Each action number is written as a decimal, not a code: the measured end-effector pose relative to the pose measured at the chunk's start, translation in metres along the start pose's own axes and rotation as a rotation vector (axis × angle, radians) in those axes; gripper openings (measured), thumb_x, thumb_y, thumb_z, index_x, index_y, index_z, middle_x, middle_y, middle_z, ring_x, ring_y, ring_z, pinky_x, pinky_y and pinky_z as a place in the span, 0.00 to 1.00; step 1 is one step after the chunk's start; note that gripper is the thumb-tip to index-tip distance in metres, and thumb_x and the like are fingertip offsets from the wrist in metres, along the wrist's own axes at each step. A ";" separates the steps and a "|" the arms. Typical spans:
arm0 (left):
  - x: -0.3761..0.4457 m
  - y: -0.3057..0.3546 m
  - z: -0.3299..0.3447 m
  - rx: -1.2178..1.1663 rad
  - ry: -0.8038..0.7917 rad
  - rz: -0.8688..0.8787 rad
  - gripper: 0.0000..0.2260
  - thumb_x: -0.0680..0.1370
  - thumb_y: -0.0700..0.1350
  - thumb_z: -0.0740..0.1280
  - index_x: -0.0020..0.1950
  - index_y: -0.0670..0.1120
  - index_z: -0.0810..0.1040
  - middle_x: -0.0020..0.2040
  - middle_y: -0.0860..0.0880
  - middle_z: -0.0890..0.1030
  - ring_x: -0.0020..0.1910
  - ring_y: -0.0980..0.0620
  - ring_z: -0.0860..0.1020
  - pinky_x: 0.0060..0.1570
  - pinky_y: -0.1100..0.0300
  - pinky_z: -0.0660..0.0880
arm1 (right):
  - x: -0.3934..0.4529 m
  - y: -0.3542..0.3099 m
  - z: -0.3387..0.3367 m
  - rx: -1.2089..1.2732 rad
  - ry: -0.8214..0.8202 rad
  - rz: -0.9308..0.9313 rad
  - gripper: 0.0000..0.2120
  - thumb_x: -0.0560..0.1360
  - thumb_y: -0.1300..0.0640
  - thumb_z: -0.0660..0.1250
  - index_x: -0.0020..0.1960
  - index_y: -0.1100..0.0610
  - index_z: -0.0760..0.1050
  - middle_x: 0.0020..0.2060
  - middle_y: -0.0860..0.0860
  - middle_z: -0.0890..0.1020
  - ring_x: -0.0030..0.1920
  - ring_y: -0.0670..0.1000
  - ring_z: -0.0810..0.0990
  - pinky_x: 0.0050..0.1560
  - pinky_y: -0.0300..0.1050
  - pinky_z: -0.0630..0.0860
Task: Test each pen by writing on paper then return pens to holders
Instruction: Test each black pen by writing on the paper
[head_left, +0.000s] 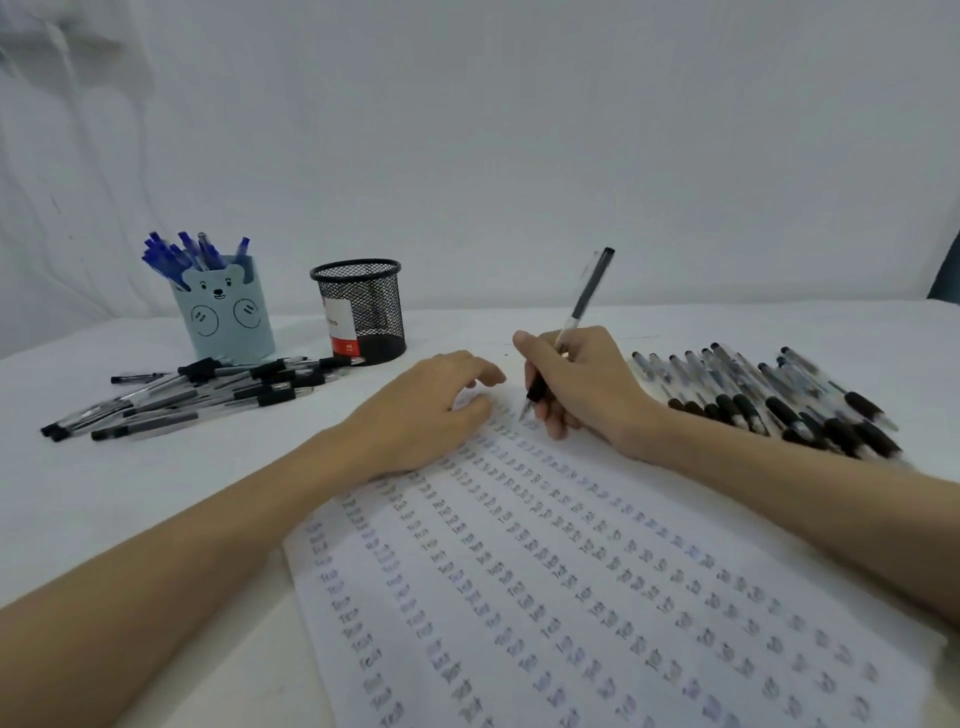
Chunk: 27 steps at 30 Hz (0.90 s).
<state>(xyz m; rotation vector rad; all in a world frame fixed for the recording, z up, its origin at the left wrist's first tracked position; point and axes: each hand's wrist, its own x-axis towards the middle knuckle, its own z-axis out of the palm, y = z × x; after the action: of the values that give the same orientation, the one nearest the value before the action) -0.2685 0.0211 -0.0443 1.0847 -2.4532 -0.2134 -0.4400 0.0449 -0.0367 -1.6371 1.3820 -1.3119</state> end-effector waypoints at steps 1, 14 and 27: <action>-0.001 -0.001 0.001 -0.015 -0.002 0.010 0.14 0.79 0.49 0.58 0.63 0.50 0.74 0.60 0.55 0.75 0.58 0.60 0.71 0.59 0.63 0.67 | -0.001 0.001 0.000 0.010 0.002 0.001 0.21 0.79 0.50 0.61 0.32 0.61 0.73 0.20 0.54 0.76 0.18 0.53 0.72 0.19 0.36 0.63; -0.003 -0.004 0.005 -0.047 -0.041 0.034 0.21 0.72 0.52 0.55 0.62 0.48 0.75 0.58 0.53 0.74 0.57 0.57 0.73 0.59 0.63 0.67 | 0.004 0.008 -0.001 -0.077 0.025 -0.075 0.14 0.68 0.71 0.64 0.26 0.62 0.65 0.18 0.53 0.72 0.15 0.48 0.69 0.17 0.35 0.63; -0.003 -0.004 0.005 -0.039 -0.046 0.017 0.21 0.71 0.51 0.56 0.61 0.48 0.76 0.57 0.54 0.75 0.56 0.57 0.73 0.57 0.67 0.66 | 0.003 0.007 0.002 -0.104 0.022 -0.073 0.16 0.68 0.70 0.62 0.25 0.59 0.62 0.21 0.55 0.71 0.15 0.47 0.70 0.17 0.33 0.62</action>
<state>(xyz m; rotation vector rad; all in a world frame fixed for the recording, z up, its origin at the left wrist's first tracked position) -0.2667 0.0206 -0.0508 1.0540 -2.4876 -0.2825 -0.4404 0.0404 -0.0425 -1.7616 1.4373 -1.3230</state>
